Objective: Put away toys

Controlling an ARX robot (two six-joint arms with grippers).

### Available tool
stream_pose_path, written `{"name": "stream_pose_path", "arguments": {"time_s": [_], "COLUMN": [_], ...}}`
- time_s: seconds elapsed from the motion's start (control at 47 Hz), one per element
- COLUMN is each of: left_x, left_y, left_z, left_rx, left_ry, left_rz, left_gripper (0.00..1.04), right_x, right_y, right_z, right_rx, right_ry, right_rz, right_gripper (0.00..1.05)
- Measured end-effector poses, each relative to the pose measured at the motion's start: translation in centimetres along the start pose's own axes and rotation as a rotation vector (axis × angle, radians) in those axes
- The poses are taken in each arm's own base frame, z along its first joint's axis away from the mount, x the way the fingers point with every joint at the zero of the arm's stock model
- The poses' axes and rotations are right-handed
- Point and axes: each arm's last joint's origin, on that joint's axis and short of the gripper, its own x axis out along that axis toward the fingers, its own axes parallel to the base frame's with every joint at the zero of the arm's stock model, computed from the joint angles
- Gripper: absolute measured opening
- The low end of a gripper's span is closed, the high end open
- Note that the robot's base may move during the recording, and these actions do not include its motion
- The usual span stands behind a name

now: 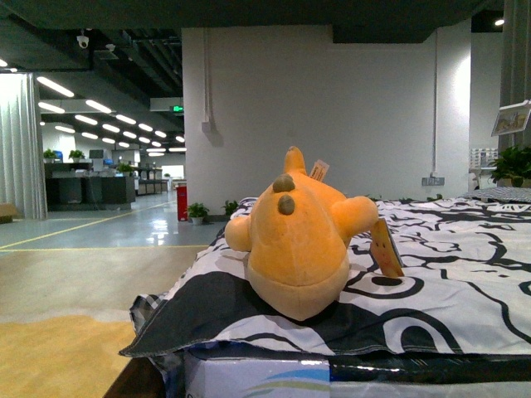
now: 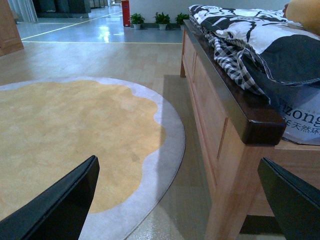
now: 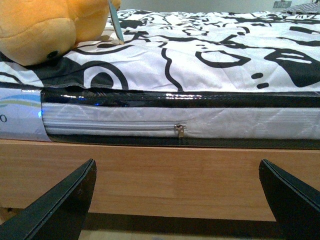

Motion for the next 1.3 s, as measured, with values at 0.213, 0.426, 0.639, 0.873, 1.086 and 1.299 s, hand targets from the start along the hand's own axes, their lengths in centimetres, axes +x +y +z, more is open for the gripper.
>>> {"name": "stream_pose_path", "arguments": {"time_s": [0.213,0.426,0.639,0.873,1.086,1.299], "left_x": [0.0,0.0,0.0,0.0,0.0,0.0], "left_y": [0.0,0.0,0.0,0.0,0.0,0.0], "left_z": [0.0,0.0,0.0,0.0,0.0,0.0], "left_rx": [0.0,0.0,0.0,0.0,0.0,0.0], "left_ry": [0.0,0.0,0.0,0.0,0.0,0.0], "left_rz": [0.0,0.0,0.0,0.0,0.0,0.0], "left_gripper": [0.99,0.99,0.98,0.99,0.99,0.98], "right_x": [0.0,0.0,0.8,5.0,8.8,12.5], "right_y": [0.0,0.0,-0.6,-0.2,2.8,6.6], "right_z": [0.0,0.0,1.0,8.6,12.9,15.8], "right_rx": [0.0,0.0,0.059,0.055,0.032,0.007], "right_ry": [0.0,0.0,0.042,-0.128,-0.163,-0.164], "right_rz": [-0.001,-0.001,0.221,0.221,0.275,0.317], "right_gripper": [0.98,0.98,0.98,0.98,0.98,0.98]}}
